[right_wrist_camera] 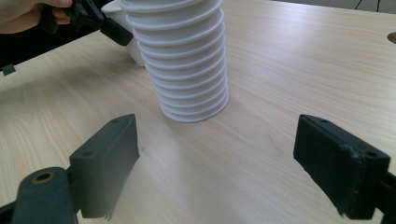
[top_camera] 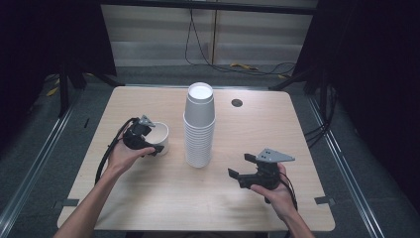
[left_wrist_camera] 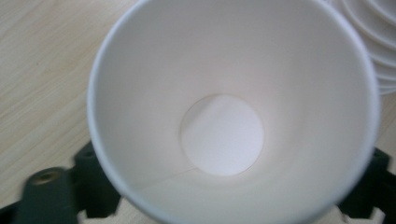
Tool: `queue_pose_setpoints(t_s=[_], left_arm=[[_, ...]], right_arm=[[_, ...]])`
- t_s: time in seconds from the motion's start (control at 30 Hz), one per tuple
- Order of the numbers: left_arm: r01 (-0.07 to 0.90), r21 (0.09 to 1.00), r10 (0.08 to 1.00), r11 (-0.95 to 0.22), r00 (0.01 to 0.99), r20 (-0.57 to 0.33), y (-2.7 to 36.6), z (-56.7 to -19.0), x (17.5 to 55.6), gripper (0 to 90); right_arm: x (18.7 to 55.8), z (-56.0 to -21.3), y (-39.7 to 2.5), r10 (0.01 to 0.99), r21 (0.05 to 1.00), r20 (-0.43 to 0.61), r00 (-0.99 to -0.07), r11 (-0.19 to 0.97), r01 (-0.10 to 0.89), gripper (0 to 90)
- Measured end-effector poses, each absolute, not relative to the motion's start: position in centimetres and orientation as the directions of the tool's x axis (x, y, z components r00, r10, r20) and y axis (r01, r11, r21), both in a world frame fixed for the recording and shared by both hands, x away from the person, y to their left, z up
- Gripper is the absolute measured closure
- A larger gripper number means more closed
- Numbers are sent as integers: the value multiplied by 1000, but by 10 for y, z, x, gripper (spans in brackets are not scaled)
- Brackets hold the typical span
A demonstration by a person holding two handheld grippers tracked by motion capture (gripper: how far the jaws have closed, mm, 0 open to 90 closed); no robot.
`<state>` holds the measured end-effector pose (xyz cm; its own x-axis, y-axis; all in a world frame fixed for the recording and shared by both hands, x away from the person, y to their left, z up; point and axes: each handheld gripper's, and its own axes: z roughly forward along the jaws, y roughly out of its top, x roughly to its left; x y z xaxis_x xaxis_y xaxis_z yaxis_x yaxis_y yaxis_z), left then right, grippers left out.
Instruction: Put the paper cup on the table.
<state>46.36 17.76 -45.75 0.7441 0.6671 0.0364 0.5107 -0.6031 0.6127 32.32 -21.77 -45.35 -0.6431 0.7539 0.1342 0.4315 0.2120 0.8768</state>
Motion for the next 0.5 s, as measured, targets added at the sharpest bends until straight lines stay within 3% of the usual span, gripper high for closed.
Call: queue_pose_setpoints(t_s=[0.5], left_arm=[[540,628,686,-560,727,-14,192,-469,460,160]], right_arm=[[323,-454,-218,752,877,134,-645,213,431,140]])
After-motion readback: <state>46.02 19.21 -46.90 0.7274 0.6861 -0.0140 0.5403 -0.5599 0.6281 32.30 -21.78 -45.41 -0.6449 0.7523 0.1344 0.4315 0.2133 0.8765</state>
